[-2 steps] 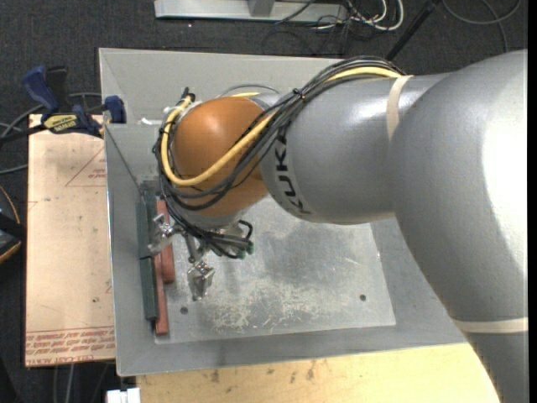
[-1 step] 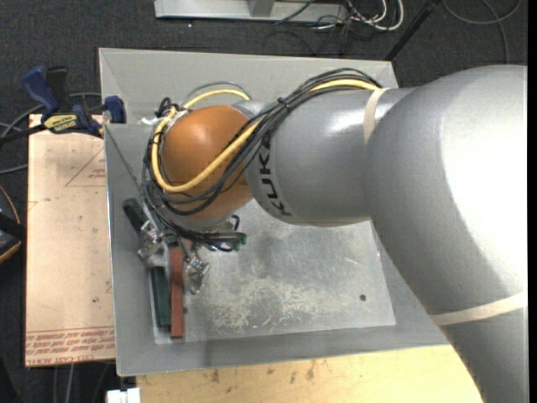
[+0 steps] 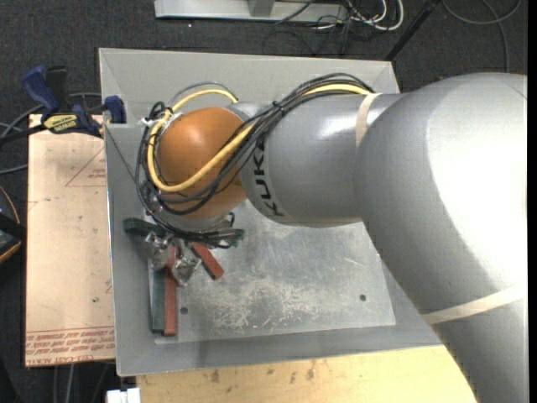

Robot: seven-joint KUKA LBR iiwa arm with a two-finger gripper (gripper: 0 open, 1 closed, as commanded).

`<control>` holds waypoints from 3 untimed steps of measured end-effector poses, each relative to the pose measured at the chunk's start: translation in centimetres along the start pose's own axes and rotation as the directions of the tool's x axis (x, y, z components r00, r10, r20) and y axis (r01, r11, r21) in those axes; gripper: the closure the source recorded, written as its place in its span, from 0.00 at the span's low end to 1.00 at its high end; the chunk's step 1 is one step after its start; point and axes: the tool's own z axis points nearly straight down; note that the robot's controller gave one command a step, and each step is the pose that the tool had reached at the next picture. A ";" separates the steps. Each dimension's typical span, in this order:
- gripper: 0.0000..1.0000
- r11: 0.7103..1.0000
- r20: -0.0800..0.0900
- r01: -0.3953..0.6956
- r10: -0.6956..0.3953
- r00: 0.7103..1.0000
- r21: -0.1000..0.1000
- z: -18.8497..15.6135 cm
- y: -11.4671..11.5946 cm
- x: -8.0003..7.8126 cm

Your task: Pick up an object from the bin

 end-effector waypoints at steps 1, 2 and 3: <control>1.00 1.000 0.000 0.000 0.000 1.000 0.000 0.0 0.0 0.0; 1.00 1.000 -0.012 -0.002 0.002 1.000 -0.006 -1.5 -0.1 0.0; 1.00 1.000 -0.007 -0.003 0.003 1.000 -0.004 -6.9 -0.1 -0.3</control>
Offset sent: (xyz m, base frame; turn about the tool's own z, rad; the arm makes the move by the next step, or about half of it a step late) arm 0.0001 -0.0001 0.0152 0.0000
